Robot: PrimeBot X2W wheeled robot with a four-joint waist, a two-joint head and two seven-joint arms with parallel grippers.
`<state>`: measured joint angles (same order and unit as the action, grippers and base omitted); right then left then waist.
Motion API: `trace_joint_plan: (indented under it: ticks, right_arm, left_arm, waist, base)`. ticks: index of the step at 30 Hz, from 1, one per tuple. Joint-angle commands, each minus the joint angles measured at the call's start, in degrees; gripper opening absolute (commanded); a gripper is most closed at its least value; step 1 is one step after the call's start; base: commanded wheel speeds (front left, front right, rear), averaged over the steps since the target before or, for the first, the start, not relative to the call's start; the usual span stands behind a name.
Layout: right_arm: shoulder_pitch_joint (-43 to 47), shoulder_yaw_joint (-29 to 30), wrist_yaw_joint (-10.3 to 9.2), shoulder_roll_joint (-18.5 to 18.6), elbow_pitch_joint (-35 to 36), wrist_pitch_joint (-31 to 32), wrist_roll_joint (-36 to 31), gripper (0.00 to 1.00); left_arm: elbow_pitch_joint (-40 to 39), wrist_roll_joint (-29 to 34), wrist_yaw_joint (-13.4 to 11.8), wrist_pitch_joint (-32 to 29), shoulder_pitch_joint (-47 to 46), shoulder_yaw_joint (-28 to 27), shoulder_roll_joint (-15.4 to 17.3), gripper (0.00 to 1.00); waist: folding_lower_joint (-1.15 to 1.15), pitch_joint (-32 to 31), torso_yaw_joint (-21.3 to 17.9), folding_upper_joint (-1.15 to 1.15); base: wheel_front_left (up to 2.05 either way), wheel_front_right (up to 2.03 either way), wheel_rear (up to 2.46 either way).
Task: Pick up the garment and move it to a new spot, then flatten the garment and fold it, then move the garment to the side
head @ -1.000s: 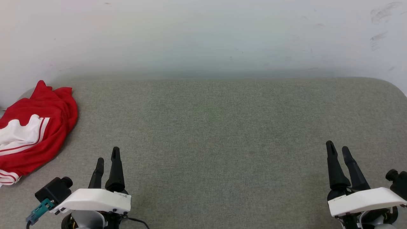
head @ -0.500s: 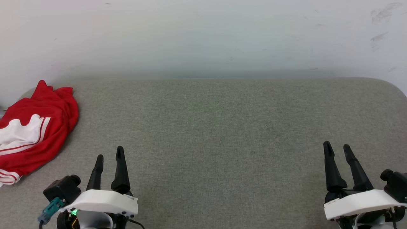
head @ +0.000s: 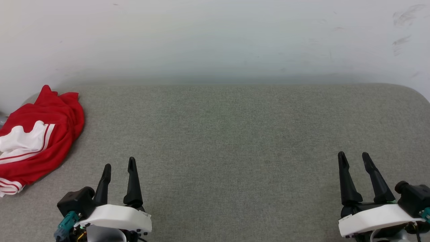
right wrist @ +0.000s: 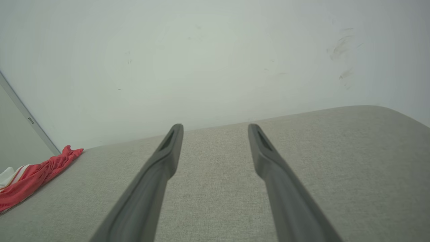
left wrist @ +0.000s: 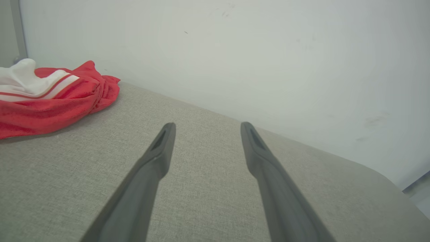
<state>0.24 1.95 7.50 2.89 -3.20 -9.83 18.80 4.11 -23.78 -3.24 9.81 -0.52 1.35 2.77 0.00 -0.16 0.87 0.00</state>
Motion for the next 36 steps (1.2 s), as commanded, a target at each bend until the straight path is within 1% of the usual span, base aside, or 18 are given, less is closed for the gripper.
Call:
trace_joint_plan:
  ticks: [1,12,36]
  right_arm:
    - [0.2,-0.1,-0.01,0.0,0.8,-0.5,-1.5,1.0]
    - [0.8,-0.4,-0.01,0.0,1.1,-2.0,-7.0,1.0]
    - [2.1,-1.2,-0.02,0.0,1.5,-4.5,-14.6,1.0]
  left_arm:
    - [-0.6,1.5,-0.4,0.6,0.0,0.1,0.1,1.0]
    - [-0.2,6.8,-1.1,2.0,0.9,0.8,0.1,1.0]
    - [0.4,15.9,-2.0,4.6,1.9,1.6,0.1,1.0]
  waist:
    - [0.0,0.0,0.0,0.0]
    - [0.0,-0.4,0.3,0.0]
    - [0.0,-0.5,0.8,0.0]
  base:
    - [0.0,0.0,0.0]
    - [0.0,0.0,0.0]
    - [0.0,0.0,0.0]
